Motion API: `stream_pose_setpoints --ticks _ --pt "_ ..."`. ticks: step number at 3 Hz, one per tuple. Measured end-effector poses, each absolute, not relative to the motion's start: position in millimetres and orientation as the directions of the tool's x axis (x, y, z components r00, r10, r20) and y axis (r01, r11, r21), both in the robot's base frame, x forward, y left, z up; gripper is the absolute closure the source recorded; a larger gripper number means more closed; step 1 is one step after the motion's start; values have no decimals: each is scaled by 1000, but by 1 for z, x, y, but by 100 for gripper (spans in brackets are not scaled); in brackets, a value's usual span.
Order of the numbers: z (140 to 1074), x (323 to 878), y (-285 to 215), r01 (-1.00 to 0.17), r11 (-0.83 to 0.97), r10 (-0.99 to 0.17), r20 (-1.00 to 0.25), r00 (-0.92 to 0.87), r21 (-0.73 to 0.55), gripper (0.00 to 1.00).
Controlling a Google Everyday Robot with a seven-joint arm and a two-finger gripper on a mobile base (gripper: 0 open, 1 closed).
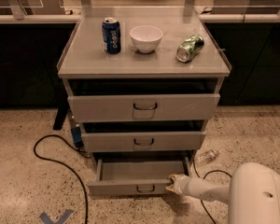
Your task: Open bottom drawer
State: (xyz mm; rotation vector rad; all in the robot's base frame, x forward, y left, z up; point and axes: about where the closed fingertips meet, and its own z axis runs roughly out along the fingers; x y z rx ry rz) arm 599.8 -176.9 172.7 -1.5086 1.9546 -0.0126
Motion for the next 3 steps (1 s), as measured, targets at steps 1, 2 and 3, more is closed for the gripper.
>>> stream_pose_setpoints --ticks 1,2,3 --pt "162 574 -183 -856 325 -864 -494 -96 -402 100" --pt "168 574 -183 -856 325 -864 -494 -96 -402 100" --pt "166 563 -177 -860 317 -862 -500 -85 -401 100"
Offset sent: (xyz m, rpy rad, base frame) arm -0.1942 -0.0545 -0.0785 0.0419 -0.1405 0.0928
